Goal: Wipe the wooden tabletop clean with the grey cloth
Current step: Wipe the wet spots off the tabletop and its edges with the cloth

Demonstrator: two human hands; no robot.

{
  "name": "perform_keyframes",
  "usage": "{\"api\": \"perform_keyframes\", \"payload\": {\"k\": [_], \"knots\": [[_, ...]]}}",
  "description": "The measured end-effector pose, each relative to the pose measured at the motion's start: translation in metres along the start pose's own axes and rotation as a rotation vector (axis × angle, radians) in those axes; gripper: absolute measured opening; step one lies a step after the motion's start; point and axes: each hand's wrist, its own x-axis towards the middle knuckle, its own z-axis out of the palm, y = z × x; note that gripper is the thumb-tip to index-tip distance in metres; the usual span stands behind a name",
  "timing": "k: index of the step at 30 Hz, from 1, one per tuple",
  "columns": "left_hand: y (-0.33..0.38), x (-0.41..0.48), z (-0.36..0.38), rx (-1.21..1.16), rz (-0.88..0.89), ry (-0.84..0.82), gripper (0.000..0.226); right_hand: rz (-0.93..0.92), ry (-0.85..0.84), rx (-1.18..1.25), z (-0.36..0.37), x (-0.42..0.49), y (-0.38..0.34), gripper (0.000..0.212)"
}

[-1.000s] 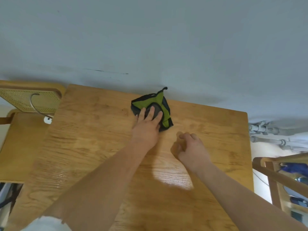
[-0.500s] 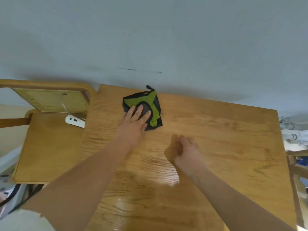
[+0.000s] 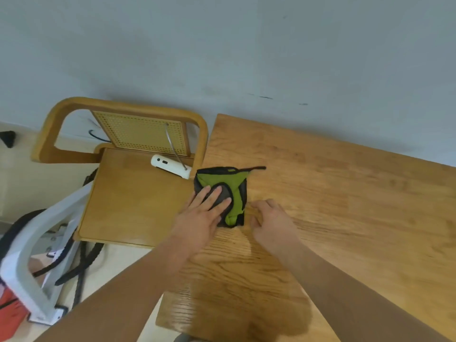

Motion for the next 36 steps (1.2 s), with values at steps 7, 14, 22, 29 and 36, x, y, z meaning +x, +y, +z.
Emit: {"api": "perform_keyframes", "payload": {"k": [7,14,22,29,36], "knots": [[-0.005,-0.020,0.001,-0.298,-0.184,0.186,0.065,-0.275,-0.072,-0.209,0.044,0.004,-0.039,0.065],[-0.023,-0.032,-0.013,-0.431,-0.483,0.034,0.060,-0.298,-0.178,-0.435,0.080,0.035,-0.047,0.057],[0.031,0.016,-0.017,-0.385,-0.264,0.062,0.061,0.171,-0.135,-0.310,-0.008,0.048,0.057,0.059],[0.052,0.024,-0.012,-0.319,-0.176,0.029,0.062,0.487,0.018,-0.171,0.008,0.027,0.062,0.064],[0.039,0.017,-0.013,-0.257,-0.254,0.050,0.056,0.090,-0.141,-0.247,0.036,-0.013,0.050,0.063]]}}
